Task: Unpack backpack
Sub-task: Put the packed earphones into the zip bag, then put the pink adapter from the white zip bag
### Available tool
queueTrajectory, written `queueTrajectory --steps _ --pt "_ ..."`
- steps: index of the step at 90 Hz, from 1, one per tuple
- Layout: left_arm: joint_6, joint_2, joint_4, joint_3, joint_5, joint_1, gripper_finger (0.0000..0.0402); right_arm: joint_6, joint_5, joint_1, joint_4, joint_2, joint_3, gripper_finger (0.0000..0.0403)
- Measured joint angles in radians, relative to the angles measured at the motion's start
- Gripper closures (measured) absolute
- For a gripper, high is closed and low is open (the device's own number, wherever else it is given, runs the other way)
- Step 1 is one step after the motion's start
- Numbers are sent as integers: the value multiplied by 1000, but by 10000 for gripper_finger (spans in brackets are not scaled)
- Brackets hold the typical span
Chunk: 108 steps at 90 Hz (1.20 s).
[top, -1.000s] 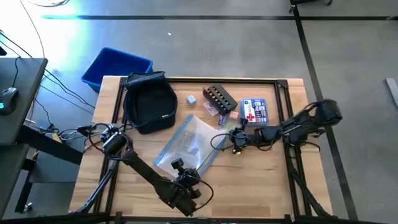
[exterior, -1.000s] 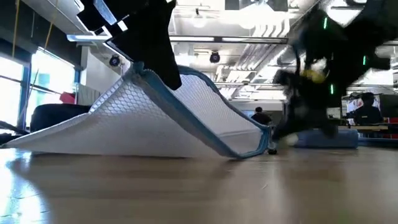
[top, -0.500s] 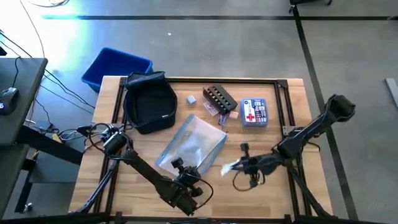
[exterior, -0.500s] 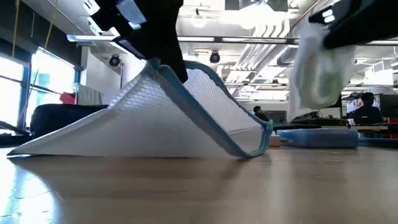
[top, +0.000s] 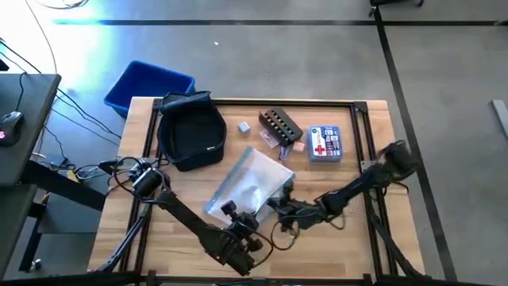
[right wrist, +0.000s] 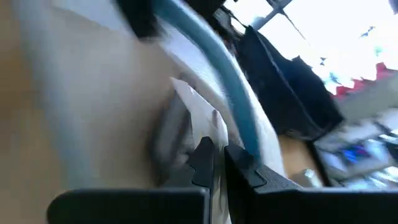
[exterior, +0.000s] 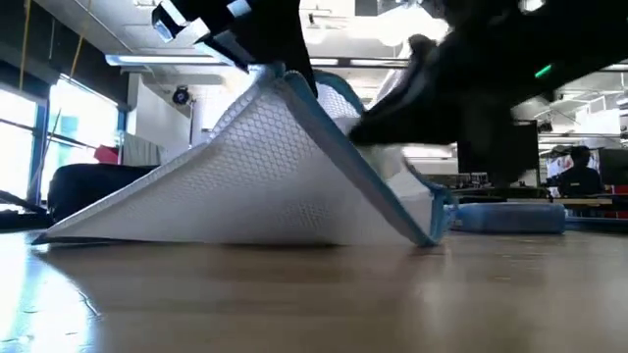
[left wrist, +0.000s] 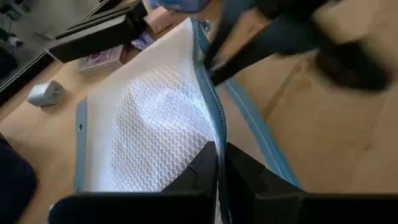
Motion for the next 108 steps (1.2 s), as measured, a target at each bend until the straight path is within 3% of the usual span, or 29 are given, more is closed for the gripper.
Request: queueTrajectory --steps 7,20,31,42,57,72,93,108 --pt "5 0 1 0 3 -4 402 -9 -7 -36 39 68 37 402" --pt "8 0 0 0 3 -5 402 157 -137 -92 18 126 73 398" --pt "8 0 0 0 6 -5 402 158 -138 -113 -18 126 85 372" --pt "8 0 -1 0 7 -5 402 157 -115 -117 -18 125 85 320" --pt "8 0 -3 0 7 -5 402 164 -109 -113 -18 124 85 220" --pt "8 0 -19 0 8 -5 402 148 -30 -68 -50 115 86 147" --pt "-2 0 -41 0 6 -6 402 64 -74 30 -204 -19 86 156" --pt "-9 0 -46 0 5 -6 402 180 -184 66 -466 -166 86 189"
